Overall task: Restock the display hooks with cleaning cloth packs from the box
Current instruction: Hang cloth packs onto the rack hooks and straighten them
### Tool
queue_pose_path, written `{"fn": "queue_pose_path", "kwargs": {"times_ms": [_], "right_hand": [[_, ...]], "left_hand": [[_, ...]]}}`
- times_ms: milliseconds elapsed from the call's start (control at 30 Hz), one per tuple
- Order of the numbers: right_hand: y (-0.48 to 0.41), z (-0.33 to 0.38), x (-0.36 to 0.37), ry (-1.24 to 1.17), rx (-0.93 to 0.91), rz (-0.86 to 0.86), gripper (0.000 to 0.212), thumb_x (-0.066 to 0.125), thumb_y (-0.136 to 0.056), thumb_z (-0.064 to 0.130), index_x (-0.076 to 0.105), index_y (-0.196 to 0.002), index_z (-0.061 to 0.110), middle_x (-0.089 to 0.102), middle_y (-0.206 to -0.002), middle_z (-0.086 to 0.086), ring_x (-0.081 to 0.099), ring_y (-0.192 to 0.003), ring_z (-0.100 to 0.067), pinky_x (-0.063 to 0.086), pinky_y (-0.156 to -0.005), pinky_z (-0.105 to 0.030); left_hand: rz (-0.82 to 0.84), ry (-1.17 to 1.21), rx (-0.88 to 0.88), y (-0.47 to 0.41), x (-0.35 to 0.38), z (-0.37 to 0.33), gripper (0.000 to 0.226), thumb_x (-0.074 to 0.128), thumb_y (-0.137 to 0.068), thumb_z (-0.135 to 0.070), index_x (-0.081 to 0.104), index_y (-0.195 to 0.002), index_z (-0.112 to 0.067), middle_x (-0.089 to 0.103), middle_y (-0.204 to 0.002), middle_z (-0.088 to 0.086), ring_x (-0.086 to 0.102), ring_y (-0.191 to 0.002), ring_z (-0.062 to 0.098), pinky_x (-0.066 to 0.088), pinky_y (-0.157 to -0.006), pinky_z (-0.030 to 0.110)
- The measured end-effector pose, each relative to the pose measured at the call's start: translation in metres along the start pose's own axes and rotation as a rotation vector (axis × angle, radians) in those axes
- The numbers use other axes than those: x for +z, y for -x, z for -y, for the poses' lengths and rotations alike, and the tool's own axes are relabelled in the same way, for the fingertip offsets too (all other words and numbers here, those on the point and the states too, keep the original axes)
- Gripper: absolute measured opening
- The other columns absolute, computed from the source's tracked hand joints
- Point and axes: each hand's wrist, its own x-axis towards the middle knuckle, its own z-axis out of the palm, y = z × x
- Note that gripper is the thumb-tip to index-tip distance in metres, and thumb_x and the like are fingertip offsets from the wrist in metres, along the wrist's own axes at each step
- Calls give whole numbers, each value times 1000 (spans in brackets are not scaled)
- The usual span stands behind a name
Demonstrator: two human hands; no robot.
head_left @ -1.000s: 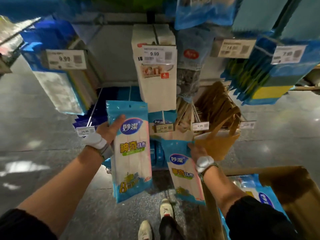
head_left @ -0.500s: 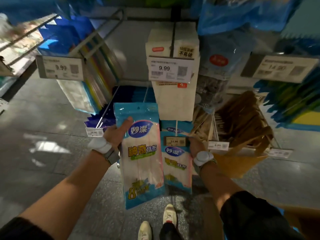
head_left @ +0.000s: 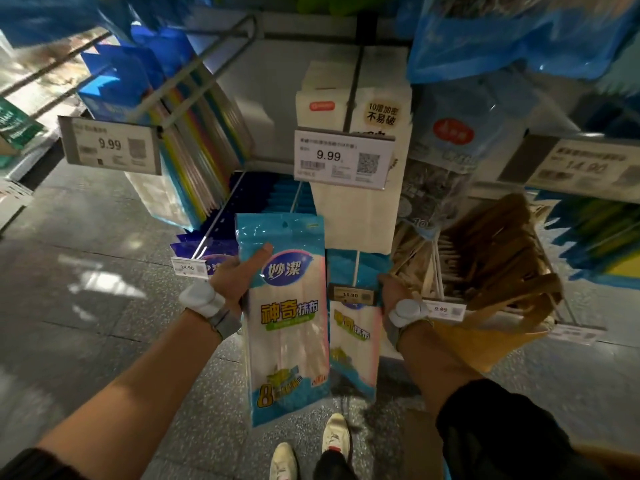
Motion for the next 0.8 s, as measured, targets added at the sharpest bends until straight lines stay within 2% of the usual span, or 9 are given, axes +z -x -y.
{"fn": "queue_pose_path", "kwargs": {"times_ms": [167, 267, 367, 433, 500, 600, 667, 700, 800], "right_hand": [[12, 37, 5, 346, -78, -38, 46, 38, -107, 23, 48, -139, -7, 54, -140, -24, 49, -132, -42, 42, -109, -45], [10, 37, 3, 551, -141, -40, 45, 33, -107, 21, 49, -136, -9, 52, -139, -31, 49, -130, -47, 40, -111, -54], [27, 39, 4, 661, -266, -115, 41, 37, -105, 20, 57, -130, -6, 58, -131, -29, 53, -124, -46, 43, -106, -53], [48, 42, 7, 624, -373, -193, 44, 39, -100, 33, 61, -126, 5, 62, -125, -18, 56, -120, -39, 46, -97, -44], [66, 45, 9, 427, -438, -197, 47, 43, -93, 50, 68, -111, 15, 67, -106, -1, 64, -107, -28, 47, -85, -38], [88, 49, 18, 139, -437, 53, 49, 61, -91, 54, 74, -93, 6, 76, -86, -5, 71, -80, -16, 55, -74, -31], [93, 45, 20, 73, -390, 237, 34, 69, -90, 46, 77, -101, 15, 79, -95, 1, 75, -88, -13, 59, -83, -28], [92, 39, 20, 39, -358, 287, 35, 71, -87, 48, 77, -106, 20, 79, -104, 2, 75, -97, -16, 58, -93, -34], [93, 25, 18, -84, -277, 307, 43, 69, -89, 47, 69, -124, 21, 74, -120, -4, 70, -111, -28, 52, -104, -48]], "left_hand": [[46, 80, -72, 0, 0, 5, 12, 71, -94, -25, 80, -97, -18, 80, -101, 12, 77, -86, 29, 59, -87, 45], [135, 101, -120, 3, 2, 10, 11, 78, -83, -24, 82, -92, -20, 79, -104, 14, 77, -84, 27, 59, -86, 44], [188, 123, -113, 8, 6, 11, 28, 80, -71, -26, 77, -98, -20, 80, -99, 10, 77, -80, 24, 60, -77, 39], [229, 142, -108, 10, 9, 12, 44, 84, -60, -28, 76, -103, -20, 80, -101, 9, 78, -82, 24, 61, -72, 38], [277, 142, -102, 10, 13, 15, 46, 83, -65, -20, 75, -110, -15, 78, -110, 14, 77, -88, 28, 62, -69, 37], [302, 127, -110, 14, 17, 16, 31, 78, -80, -6, 74, -111, -10, 75, -114, 20, 76, -94, 32, 64, -68, 37], [338, 125, -94, 20, 20, 14, 23, 73, -86, -3, 74, -108, -12, 76, -111, 18, 76, -91, 31, 64, -68, 37], [363, 123, -83, 23, 20, 12, 23, 76, -86, -7, 75, -108, -15, 77, -111, 16, 76, -92, 31, 64, -70, 38], [446, 62, -37, 24, 20, 10, 44, 92, -68, -44, 80, -108, -30, 77, -118, 4, 74, -107, 26, 62, -86, 42]]}}
